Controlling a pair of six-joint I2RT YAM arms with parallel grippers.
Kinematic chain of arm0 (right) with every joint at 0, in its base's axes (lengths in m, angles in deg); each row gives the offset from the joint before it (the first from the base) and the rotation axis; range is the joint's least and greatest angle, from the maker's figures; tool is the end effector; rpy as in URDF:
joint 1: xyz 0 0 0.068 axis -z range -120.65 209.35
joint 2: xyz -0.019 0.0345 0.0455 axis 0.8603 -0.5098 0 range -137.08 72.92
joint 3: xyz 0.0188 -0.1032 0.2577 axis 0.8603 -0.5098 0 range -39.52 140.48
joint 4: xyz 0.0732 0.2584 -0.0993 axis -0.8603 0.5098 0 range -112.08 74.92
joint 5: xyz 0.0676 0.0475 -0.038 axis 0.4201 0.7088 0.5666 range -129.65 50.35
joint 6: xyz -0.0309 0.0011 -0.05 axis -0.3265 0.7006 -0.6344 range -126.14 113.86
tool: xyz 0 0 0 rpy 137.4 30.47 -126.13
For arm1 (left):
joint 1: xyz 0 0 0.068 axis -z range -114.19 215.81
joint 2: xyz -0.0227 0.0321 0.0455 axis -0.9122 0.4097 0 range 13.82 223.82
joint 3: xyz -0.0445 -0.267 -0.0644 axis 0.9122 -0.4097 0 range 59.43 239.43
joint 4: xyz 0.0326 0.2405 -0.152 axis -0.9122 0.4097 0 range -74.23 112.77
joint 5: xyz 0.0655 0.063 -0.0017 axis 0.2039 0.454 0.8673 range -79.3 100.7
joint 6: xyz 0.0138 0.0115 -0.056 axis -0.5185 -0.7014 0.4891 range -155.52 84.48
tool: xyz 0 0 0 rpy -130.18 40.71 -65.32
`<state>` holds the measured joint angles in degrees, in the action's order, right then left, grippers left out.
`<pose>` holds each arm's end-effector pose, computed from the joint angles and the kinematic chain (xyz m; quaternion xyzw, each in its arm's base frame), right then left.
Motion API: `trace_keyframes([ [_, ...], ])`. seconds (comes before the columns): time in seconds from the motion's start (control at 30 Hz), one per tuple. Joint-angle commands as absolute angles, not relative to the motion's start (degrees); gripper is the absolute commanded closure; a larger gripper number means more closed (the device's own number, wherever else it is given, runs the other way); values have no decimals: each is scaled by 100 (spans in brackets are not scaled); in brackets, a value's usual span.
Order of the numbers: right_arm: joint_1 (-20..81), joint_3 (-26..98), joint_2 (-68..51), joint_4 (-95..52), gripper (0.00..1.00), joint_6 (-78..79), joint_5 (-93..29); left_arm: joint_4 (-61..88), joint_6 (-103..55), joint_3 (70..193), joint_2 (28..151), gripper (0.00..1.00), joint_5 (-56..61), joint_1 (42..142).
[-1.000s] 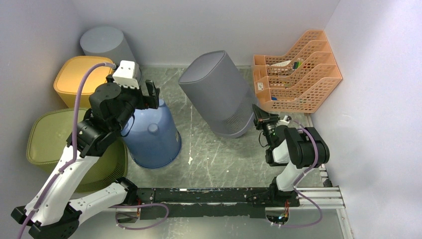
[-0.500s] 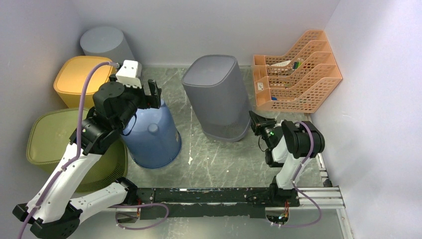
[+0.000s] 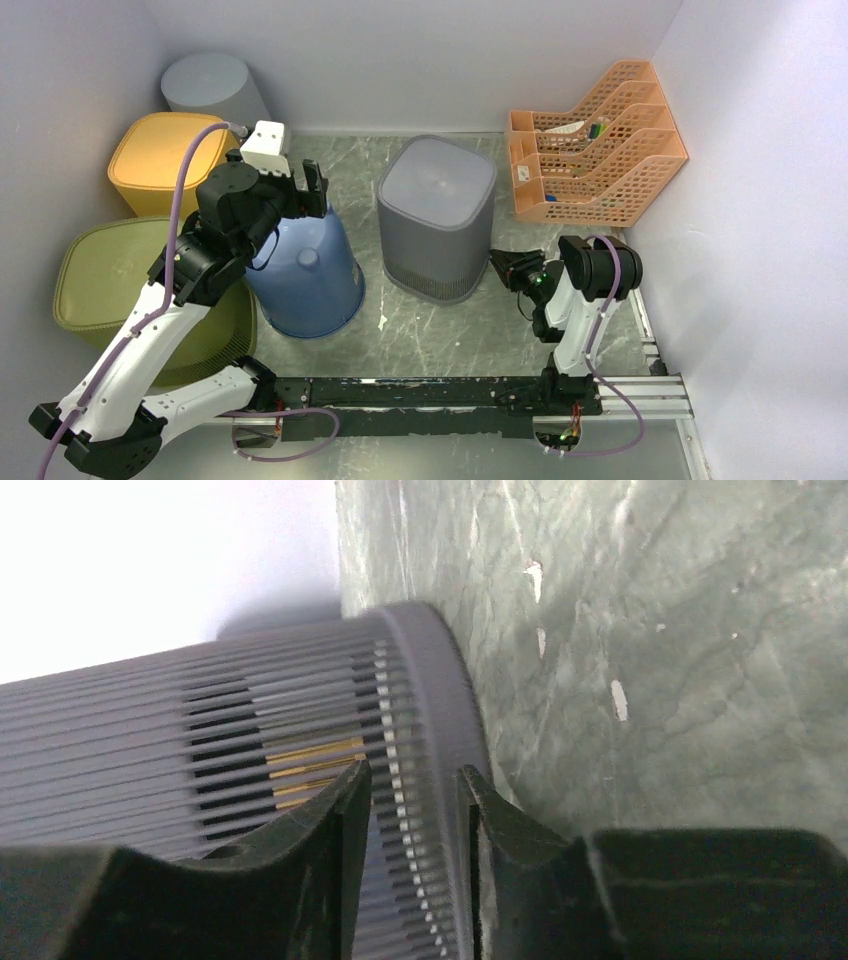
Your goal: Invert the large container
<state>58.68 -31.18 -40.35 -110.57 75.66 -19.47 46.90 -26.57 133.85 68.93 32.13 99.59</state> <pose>0.2237 0.0172 0.0512 0.4331 0.6673 0.4941 0.3508 0.1859 -0.1057 0.4577 0.0494 0.7700 -0.0913 0.6295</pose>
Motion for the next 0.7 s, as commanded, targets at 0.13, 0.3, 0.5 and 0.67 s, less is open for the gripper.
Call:
trace_keyframes([
  [0.13, 6231, -3041, -4057, -12551, 50, 7389, -1639, 4533, -2631, 13396, 6929, 0, 3199, 9938],
  [0.3, 6498, -2957, -3547, -11705, 49, 7092, -1564, 4499, -2610, 13382, 6969, 0, 3155, 9939],
  [0.5, 6667, -2614, -2302, -9767, 49, 6296, -1578, 4466, -2631, 13335, 7023, 0, 3085, 9939],
  [0.67, 6621, -1621, -679, -6436, 49, 4460, -2049, 4456, -2607, 13359, 7091, 0, 2967, 9934],
])
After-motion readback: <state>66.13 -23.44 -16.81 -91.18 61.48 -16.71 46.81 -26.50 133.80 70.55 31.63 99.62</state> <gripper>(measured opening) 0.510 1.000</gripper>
